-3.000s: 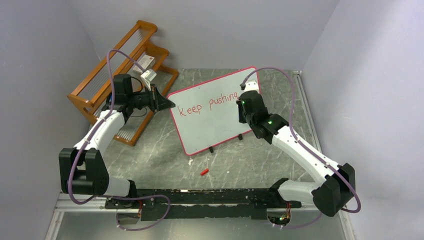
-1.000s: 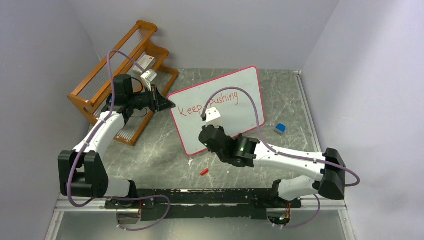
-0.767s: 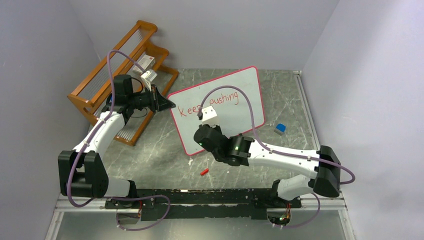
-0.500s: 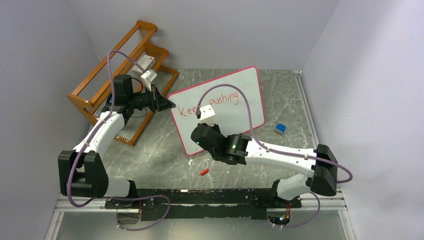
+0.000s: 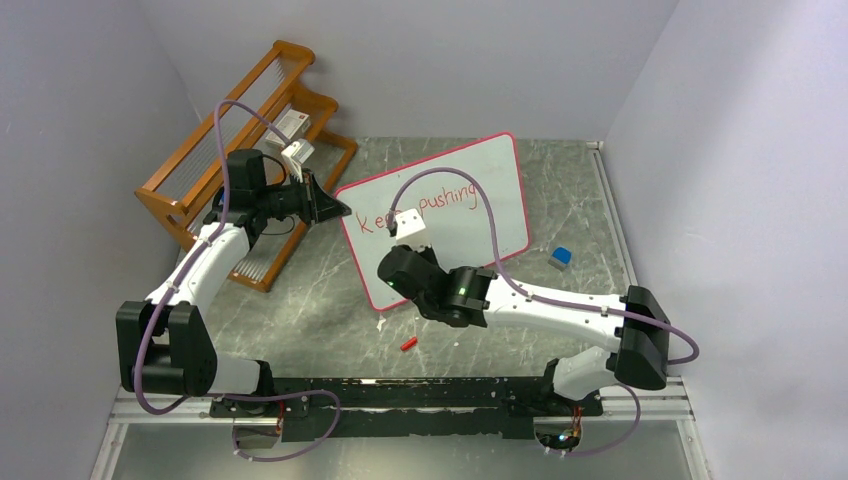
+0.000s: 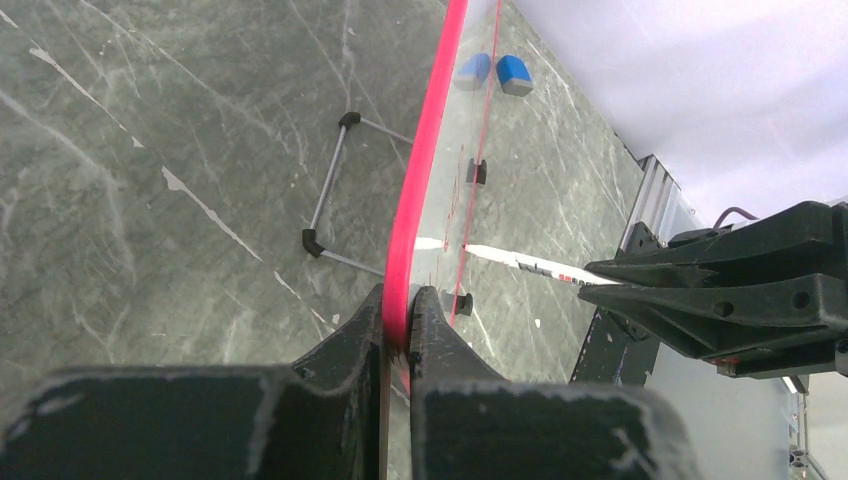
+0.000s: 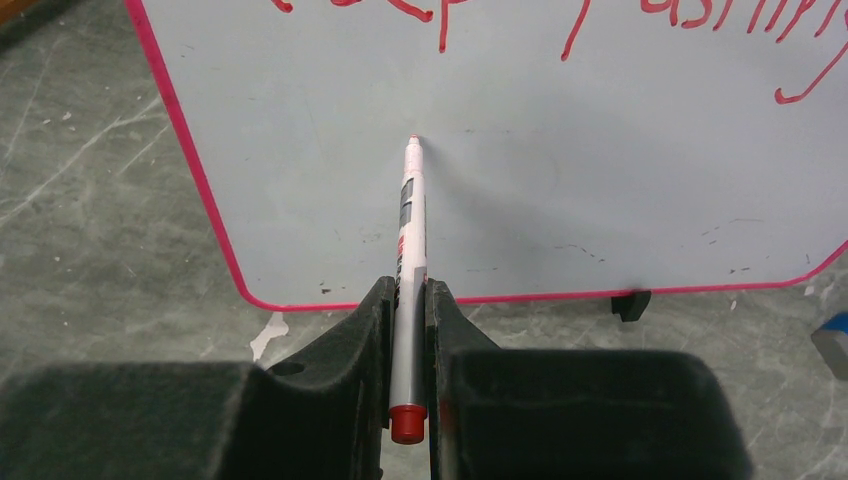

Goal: Write a sentence on the whiteboard

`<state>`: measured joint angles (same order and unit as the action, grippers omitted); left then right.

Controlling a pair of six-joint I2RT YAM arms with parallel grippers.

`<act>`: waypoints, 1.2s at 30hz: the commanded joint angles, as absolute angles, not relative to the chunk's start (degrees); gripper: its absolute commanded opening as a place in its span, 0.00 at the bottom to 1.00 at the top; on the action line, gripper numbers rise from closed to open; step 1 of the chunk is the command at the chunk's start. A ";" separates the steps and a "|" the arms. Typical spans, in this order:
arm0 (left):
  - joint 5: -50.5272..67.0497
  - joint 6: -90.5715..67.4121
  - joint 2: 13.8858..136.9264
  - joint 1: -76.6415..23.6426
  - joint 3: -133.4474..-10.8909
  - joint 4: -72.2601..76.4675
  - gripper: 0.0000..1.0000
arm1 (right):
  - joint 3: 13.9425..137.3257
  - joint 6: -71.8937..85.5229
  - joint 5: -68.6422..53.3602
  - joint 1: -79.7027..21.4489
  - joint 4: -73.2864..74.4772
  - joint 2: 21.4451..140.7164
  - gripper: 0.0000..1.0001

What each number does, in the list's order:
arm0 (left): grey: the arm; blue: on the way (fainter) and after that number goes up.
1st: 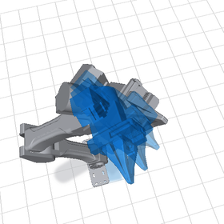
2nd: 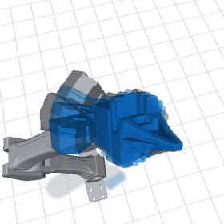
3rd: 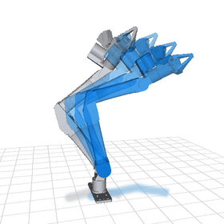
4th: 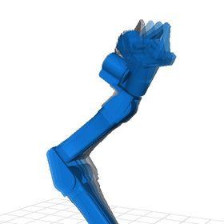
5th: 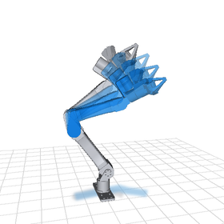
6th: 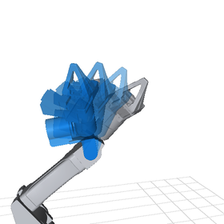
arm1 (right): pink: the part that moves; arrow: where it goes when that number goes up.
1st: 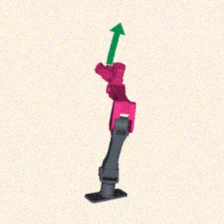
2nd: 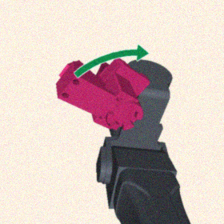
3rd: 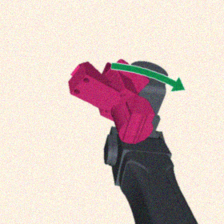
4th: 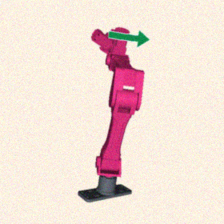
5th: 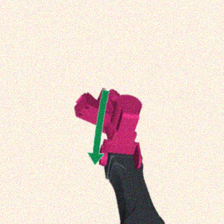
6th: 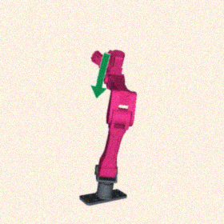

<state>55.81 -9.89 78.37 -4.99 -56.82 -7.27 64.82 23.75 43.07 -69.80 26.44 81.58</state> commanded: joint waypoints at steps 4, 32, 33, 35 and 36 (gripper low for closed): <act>48.33 -4.22 79.58 -6.24 -55.46 -10.36 0.05 | 66.53 22.98 43.78 -68.95 24.56 82.00 0.00; 48.78 -4.17 79.98 -6.24 -55.80 -10.54 0.05 | 67.08 20.81 40.17 -67.60 22.18 83.50 0.00; 48.70 -4.14 79.91 -6.24 -55.74 -10.45 0.05 | 67.11 20.83 39.78 -67.64 22.27 83.50 0.00; 48.76 -4.17 79.89 -6.24 -55.72 -10.45 0.05 | 67.21 20.94 39.47 -67.67 22.75 83.65 0.00; 48.78 -4.14 79.89 -6.24 -55.72 -10.46 0.05 | 67.23 20.94 39.21 -67.62 22.96 83.67 0.00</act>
